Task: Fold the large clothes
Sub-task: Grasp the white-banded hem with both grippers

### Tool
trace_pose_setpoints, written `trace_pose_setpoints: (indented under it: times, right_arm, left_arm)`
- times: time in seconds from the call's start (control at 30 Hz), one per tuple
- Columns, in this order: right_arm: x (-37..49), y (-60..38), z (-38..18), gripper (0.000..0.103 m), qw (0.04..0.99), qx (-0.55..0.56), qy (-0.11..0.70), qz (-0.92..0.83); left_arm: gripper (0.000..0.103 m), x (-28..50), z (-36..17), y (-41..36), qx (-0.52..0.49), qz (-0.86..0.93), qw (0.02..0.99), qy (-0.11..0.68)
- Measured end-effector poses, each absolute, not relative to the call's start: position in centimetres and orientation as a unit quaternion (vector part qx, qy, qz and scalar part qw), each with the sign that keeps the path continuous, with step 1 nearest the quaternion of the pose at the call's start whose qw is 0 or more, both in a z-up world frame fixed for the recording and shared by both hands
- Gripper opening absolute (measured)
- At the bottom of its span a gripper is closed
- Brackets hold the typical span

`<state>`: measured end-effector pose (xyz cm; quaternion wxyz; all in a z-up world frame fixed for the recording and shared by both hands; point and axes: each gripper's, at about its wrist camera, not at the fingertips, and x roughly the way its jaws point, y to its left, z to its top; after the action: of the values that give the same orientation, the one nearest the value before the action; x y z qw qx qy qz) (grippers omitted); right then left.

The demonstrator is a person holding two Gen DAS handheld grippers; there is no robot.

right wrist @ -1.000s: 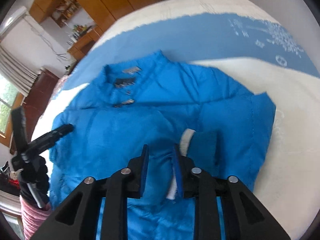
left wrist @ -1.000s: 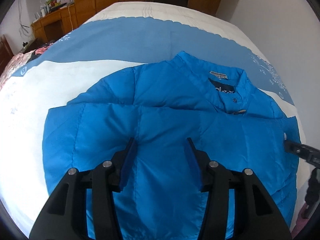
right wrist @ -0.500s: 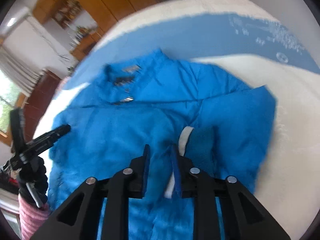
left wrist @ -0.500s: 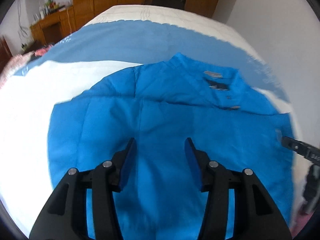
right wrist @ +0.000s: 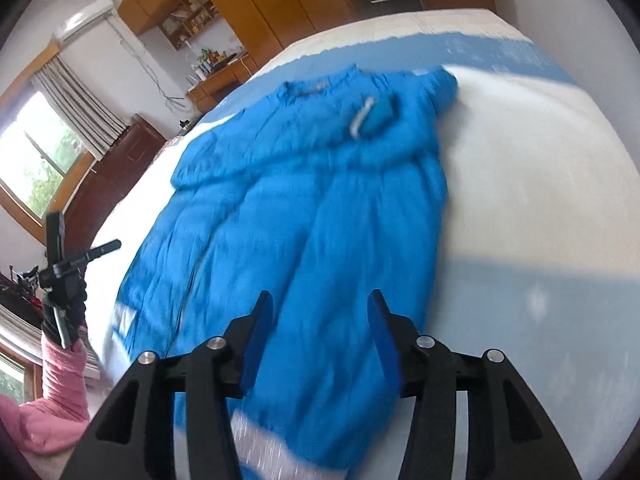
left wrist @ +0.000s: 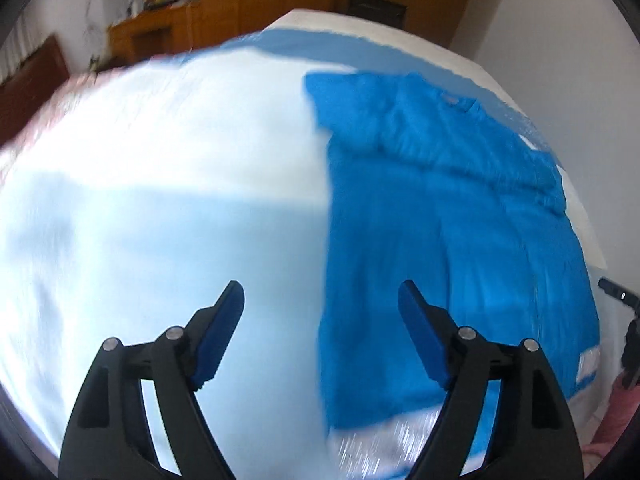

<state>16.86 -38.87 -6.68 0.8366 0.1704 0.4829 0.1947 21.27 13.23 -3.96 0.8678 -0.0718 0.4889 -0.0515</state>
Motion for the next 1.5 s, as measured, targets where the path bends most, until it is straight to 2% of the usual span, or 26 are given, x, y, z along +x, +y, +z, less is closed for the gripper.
trace_pose_setpoints:
  times: [0.2, 0.6, 0.7, 0.73, 0.8, 0.83, 0.9, 0.97, 1.0, 1.27, 1.5]
  right_arm:
    - [11.6, -39.0, -7.9, 0.053, 0.826, 0.197, 0.497, 0.176]
    - [7.8, -38.0, -10.9, 0.057, 0.808, 0.214, 0.520, 0.174]
    - [7.9, -37.8, -11.0, 0.051, 0.807, 0.224, 0.513, 0.187]
    - [8.0, -37.6, -11.2, 0.049, 0.807, 0.224, 0.512, 0.189]
    - [8.3, -37.5, -11.6, 0.035, 0.810, 0.220, 0.510, 0.185]
    - [8.4, -37.5, -11.6, 0.031, 0.811, 0.220, 0.508, 0.187]
    - [8.6, -37.6, -11.7, 0.019, 0.806, 0.233, 0.506, 0.199]
    - [8.4, -37.6, -11.3, 0.014, 0.810, 0.228, 0.500, 0.203]
    - [8.1, -37.5, -10.9, 0.012, 0.816, 0.221, 0.493, 0.205]
    - [4.7, -38.0, -8.7, 0.010, 0.824, 0.201, 0.468, 0.247]
    - [5.1, -38.2, -11.6, 0.011, 0.806, 0.214, 0.500, 0.234]
  left_arm:
    - [0.079, 15.6, -6.8, 15.6, -0.159, -0.072, 0.846, 0.504]
    - [0.081, 13.7, -9.0, 13.3, -0.177, -0.111, 0.838, 0.504]
    - [0.081, 14.2, -9.0, 12.2, -0.178, -0.133, 0.834, 0.506]
    - [0.079, 14.3, -9.0, 11.7, -0.182, -0.144, 0.831, 0.506]
    - [0.059, 14.5, -9.2, 11.0, -0.180, -0.149, 0.828, 0.510]
    - [0.056, 14.6, -9.2, 10.7, -0.174, -0.139, 0.831, 0.510]
    - [0.031, 14.4, -9.1, 10.5, -0.172, -0.129, 0.834, 0.507]
    - [0.016, 13.9, -8.7, 10.7, -0.179, -0.126, 0.839, 0.499]
    - [0.013, 13.5, -8.4, 10.8, -0.183, -0.126, 0.842, 0.492]
    - [0.011, 10.0, -5.9, 11.7, -0.183, -0.135, 0.857, 0.462]
    - [0.013, 10.7, -9.7, 11.9, -0.198, -0.124, 0.841, 0.488]
